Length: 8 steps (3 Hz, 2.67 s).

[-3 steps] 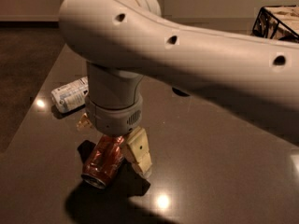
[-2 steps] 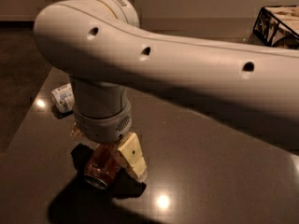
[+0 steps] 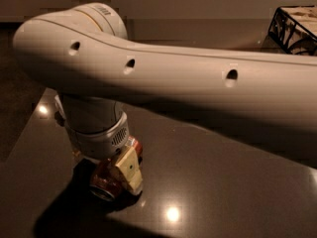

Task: Place coke can upright

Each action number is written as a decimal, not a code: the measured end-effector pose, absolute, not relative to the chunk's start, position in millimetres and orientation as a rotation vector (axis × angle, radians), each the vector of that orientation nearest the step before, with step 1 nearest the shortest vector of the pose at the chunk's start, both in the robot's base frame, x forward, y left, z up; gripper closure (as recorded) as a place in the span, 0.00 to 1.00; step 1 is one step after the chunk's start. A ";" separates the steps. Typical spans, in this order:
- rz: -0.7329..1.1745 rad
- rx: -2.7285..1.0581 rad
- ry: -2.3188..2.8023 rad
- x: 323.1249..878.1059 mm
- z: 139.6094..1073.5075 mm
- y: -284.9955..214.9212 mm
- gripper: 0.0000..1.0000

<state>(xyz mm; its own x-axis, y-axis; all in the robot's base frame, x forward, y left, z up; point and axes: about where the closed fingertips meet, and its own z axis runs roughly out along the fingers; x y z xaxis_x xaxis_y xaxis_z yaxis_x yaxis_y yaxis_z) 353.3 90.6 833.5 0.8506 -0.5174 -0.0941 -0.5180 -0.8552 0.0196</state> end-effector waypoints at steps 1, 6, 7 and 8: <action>0.146 -3.008 0.860 353.4 834.5 88.2 0.42; 0.361 -2.380 0.991 379.1 894.3 77.8 1.00; 0.396 -2.237 1.024 383.1 902.0 83.4 1.00; 0.428 -2.166 1.076 389.4 907.7 85.6 1.00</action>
Offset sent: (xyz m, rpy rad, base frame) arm 0.0034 -0.0160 0.0121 0.0139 -0.0007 -0.0610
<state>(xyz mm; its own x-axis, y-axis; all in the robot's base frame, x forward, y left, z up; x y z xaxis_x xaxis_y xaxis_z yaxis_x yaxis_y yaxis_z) 389.4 85.6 907.7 0.6059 -0.5751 -0.5496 -0.7955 -0.4339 -0.4229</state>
